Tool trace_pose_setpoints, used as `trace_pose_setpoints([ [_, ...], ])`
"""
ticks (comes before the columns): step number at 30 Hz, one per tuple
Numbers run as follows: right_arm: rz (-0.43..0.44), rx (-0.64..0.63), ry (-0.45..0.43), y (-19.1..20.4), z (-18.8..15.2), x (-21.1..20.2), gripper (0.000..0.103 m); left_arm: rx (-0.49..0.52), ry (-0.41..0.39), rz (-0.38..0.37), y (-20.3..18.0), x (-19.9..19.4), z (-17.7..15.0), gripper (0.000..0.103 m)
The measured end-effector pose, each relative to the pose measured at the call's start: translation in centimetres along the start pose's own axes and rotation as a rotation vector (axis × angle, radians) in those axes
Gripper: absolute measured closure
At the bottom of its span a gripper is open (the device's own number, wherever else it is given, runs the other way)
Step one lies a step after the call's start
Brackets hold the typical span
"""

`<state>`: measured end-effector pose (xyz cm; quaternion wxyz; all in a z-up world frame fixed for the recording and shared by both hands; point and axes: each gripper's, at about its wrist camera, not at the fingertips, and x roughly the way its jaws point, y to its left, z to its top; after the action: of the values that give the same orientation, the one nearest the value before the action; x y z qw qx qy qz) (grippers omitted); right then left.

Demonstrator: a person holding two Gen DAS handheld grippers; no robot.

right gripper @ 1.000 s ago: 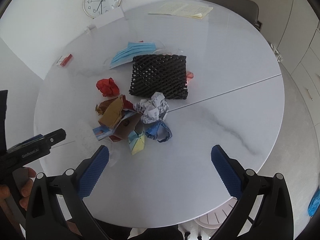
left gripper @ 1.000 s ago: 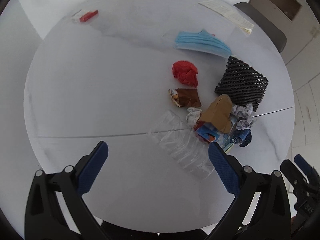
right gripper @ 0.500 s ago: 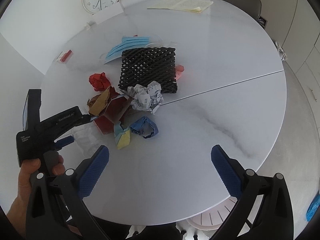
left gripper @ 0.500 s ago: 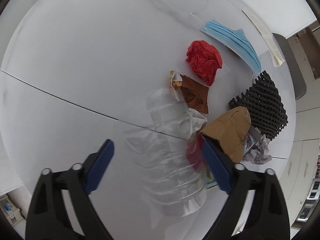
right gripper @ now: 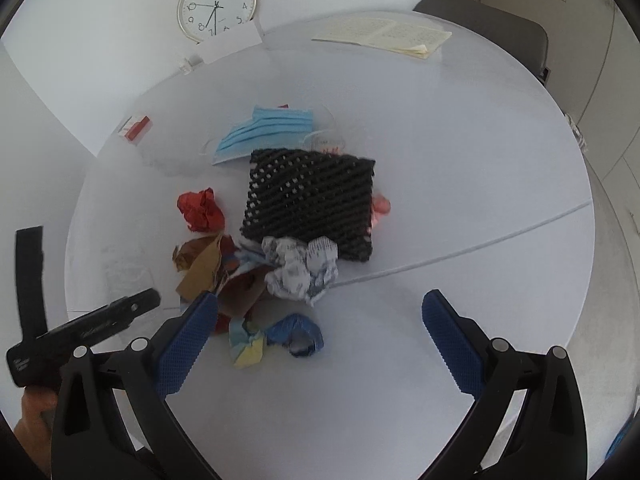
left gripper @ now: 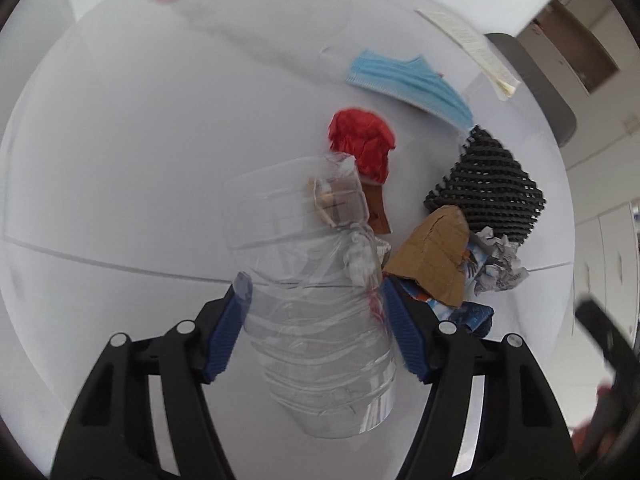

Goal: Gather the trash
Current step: 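Grasp the clear plastic cup stack with the left tool while the right tool grasps the black foam net, then carry both items to the white wastebasket and open both tools to drop them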

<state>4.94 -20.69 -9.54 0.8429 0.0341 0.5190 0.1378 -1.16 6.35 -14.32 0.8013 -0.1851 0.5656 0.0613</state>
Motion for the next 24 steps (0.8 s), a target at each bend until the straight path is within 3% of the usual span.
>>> trace_pose_setpoints([
  [7,0.009,-0.085,0.036,-1.8,6.1,6.5,0.014,0.122,-0.048,-0.018,1.8,-3.8,2.1,0.038],
  [9,0.011,-0.071,0.061,-2.6,7.0,8.2,0.014,0.147,-0.055,-0.02,2.4,-4.5,2.6,0.038],
  [13,0.108,0.02,0.08,-3.8,8.0,10.0,0.016,0.199,-0.053,-0.019,3.6,-5.1,3.5,0.038],
  [15,0.129,0.036,0.089,-3.6,8.1,10.2,0.045,0.215,-0.046,-0.031,4.1,-5.0,4.0,0.038],
  [18,0.155,0.088,0.092,-3.5,8.0,9.9,0.073,0.236,-0.036,-0.035,4.5,-4.7,4.6,0.038],
  [20,0.133,0.099,0.076,-3.2,7.9,9.1,0.084,0.244,-0.029,-0.035,4.7,-4.4,5.1,0.038],
  [24,0.131,0.127,0.003,-2.2,7.6,6.2,0.087,0.272,-0.037,-0.048,4.6,-4.5,5.7,0.038],
])
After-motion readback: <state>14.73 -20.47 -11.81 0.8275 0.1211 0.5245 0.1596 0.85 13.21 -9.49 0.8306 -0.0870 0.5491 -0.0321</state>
